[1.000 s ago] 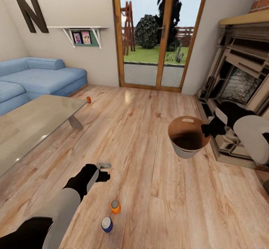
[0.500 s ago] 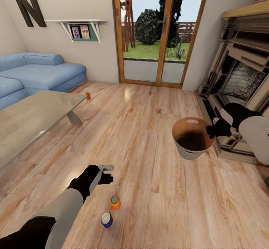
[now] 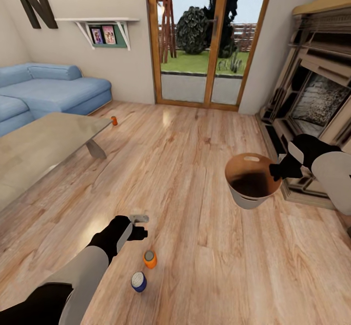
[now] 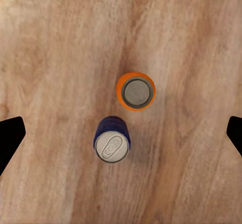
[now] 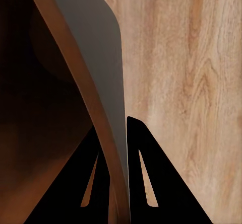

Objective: Put the three can of soda from the living room inside the tash can in the kitchen.

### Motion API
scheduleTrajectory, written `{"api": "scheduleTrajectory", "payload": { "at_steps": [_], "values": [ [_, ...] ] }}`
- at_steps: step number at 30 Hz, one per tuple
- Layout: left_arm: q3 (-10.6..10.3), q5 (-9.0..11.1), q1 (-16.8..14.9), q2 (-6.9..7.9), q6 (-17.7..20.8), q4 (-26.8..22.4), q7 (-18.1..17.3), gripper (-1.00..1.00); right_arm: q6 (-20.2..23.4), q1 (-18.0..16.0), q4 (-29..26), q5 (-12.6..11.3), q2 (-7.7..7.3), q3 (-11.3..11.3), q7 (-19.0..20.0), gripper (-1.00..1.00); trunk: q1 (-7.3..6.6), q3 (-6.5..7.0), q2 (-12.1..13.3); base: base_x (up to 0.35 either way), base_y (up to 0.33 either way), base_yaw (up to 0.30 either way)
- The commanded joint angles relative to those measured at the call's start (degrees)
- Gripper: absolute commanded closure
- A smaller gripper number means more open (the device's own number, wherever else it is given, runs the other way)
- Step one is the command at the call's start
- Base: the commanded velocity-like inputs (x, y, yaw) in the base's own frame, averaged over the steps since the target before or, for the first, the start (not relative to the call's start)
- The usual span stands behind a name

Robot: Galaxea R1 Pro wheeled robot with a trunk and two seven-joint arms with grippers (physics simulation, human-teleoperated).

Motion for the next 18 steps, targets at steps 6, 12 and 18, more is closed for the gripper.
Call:
{"api": "scheduleTrajectory", "payload": {
  "at_steps": [6, 12, 18],
  "values": [
    [0.01, 0.00, 0.00, 0.02, -0.01, 0.00, 0.13, -1.00, 0.04, -0.04, -0.01, -0.76, -0.09, -0.65, 0.29, 1.00, 1.31, -1.34, -2.43, 0.000, 0.000, 0.000],
    [0.00, 0.00, 0.00, 0.02, -0.01, 0.00, 0.50, -1.00, 0.04, -0.04, 0.01, -0.79, -0.05, -0.66, 0.31, 1.00, 2.63, -2.92, -4.83, 0.000, 0.000, 0.000],
    [0.02, 0.00, 0.00, -0.03, -0.01, 0.00, 0.50, -1.00, 0.04, -0.04, 0.01, -0.76, 0.01, -0.61, 0.32, 1.00, 3.95, -4.54, -7.24, 0.000, 0.000, 0.000]
  ]
}}
